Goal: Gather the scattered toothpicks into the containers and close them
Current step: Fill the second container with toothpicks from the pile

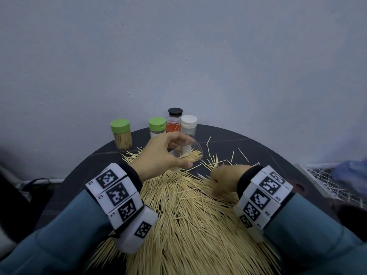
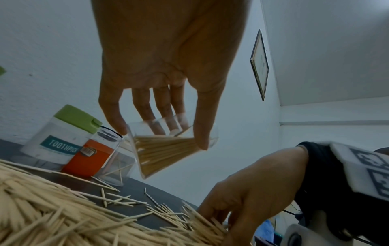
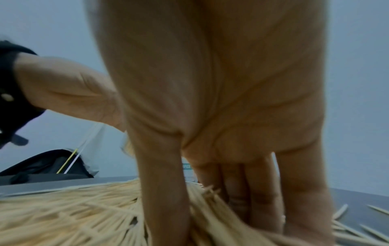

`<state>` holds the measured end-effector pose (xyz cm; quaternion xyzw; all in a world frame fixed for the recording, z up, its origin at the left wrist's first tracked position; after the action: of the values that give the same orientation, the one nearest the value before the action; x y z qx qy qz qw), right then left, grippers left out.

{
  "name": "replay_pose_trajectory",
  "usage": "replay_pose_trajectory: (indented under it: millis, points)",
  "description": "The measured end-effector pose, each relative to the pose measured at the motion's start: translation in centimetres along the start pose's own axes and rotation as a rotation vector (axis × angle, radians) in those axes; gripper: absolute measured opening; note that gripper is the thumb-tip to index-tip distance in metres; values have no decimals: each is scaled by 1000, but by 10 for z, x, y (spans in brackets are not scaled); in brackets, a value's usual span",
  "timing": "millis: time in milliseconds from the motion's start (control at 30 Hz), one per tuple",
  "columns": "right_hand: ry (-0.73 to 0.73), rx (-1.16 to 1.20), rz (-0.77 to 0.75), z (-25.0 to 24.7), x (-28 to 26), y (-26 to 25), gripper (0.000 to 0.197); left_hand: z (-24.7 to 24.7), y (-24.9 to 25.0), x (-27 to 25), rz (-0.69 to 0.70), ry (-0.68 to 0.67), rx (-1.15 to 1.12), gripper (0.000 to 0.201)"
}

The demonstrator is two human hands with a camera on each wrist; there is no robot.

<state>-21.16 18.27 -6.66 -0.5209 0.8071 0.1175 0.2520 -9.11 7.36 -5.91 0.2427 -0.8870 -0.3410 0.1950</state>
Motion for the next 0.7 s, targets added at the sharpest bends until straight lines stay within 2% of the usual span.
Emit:
replay_pose_trajectory:
  millis: [200, 367, 433, 567, 700]
  points:
    - [18, 61, -13, -4, -1, 5, 38, -1, 1, -1, 4, 1, 2, 53]
    - [16, 251, -60, -8, 5, 13, 29, -2, 1, -1, 6, 4, -3, 52]
    - [10, 370, -78, -9, 7, 16, 22, -3, 1, 0, 6, 4, -2, 53]
    - [-14, 716, -88, -8, 11, 20, 25, -3, 0, 0, 5, 7, 6, 53]
    - [-5, 939, -116, -6, 17, 22, 26, -3, 0, 0, 1, 6, 6, 52]
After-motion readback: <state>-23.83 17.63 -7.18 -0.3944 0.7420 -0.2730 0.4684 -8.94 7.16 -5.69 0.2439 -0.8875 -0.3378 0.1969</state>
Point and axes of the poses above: each hand's wrist, its own x-axis towards the middle knuckle, its own z-axis out of the palm, y = z × x, the point moved 2 cm from there along x, towards the middle knuckle, and after that the axes turned 12 degrees about x, right-handed, at the moved point
